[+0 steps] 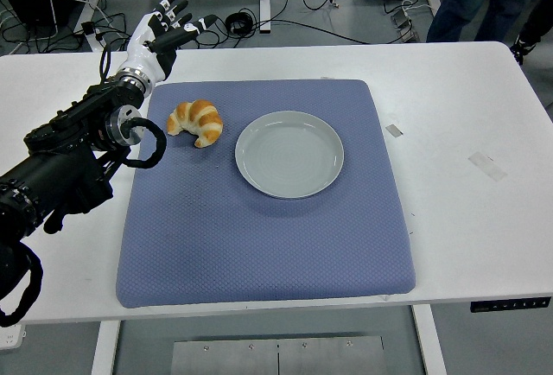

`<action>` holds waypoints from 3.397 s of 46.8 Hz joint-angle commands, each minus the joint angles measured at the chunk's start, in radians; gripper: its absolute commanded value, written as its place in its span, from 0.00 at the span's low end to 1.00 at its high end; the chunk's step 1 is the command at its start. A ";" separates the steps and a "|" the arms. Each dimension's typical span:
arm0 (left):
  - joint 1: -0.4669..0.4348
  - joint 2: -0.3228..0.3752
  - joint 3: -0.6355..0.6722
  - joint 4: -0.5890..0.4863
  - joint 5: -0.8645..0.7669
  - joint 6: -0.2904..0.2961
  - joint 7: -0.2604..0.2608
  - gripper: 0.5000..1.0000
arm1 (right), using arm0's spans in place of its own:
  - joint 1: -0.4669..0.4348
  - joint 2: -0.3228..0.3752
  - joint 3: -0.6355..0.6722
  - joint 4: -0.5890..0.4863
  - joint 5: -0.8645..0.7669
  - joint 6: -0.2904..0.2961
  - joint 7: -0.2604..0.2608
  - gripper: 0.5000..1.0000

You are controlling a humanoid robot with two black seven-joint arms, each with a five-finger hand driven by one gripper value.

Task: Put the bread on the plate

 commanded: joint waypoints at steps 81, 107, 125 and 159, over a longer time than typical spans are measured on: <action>-0.016 0.054 0.057 0.001 0.038 -0.061 -0.055 0.94 | 0.000 0.000 -0.001 0.000 0.000 0.000 0.000 1.00; -0.036 0.052 0.104 -0.002 0.049 -0.066 -0.043 0.94 | 0.000 0.000 0.000 0.000 0.000 0.000 0.000 1.00; -0.068 0.187 0.259 -0.226 0.159 -0.063 -0.003 0.91 | 0.000 0.000 0.000 0.000 0.000 0.000 0.000 1.00; -0.307 0.307 0.669 -0.267 0.469 -0.150 0.131 0.92 | 0.000 0.000 0.000 0.000 0.000 0.000 0.000 1.00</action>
